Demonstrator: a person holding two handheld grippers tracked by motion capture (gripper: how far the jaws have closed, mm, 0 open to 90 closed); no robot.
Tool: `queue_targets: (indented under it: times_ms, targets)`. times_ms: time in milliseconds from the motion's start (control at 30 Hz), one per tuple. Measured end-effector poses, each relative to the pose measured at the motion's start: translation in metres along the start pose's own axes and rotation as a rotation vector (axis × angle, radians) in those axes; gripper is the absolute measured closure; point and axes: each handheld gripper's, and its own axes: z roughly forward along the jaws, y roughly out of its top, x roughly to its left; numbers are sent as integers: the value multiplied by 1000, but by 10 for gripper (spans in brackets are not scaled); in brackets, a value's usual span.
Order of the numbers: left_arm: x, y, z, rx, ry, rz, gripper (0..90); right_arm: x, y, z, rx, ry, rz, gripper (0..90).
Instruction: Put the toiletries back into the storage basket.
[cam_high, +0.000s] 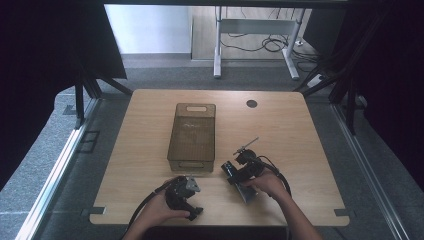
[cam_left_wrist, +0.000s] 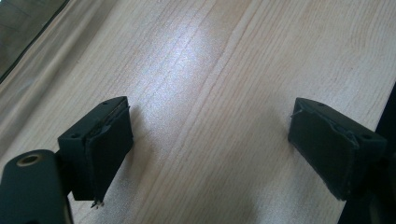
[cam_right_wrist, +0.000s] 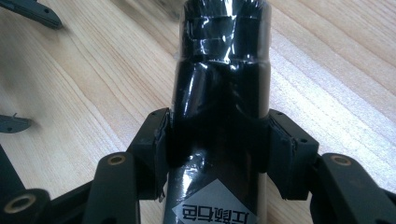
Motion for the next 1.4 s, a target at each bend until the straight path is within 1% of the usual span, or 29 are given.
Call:
queue_targets:
  times_ms: [567,1067,1233,1400]
  targets:
    - [-1,1,1,-6,-1,0,132,0,2,-4,-21,15,3,454]
    - [-1,1,1,-8,-1,2,132,2,3,-3,-30,26,2,455]
    - [-2,1,2,-13,-2,5,127,4,5,-3,-33,36,-9,455]
    - [-2,1,2,-16,-2,7,124,5,6,-3,-33,35,-9,455]
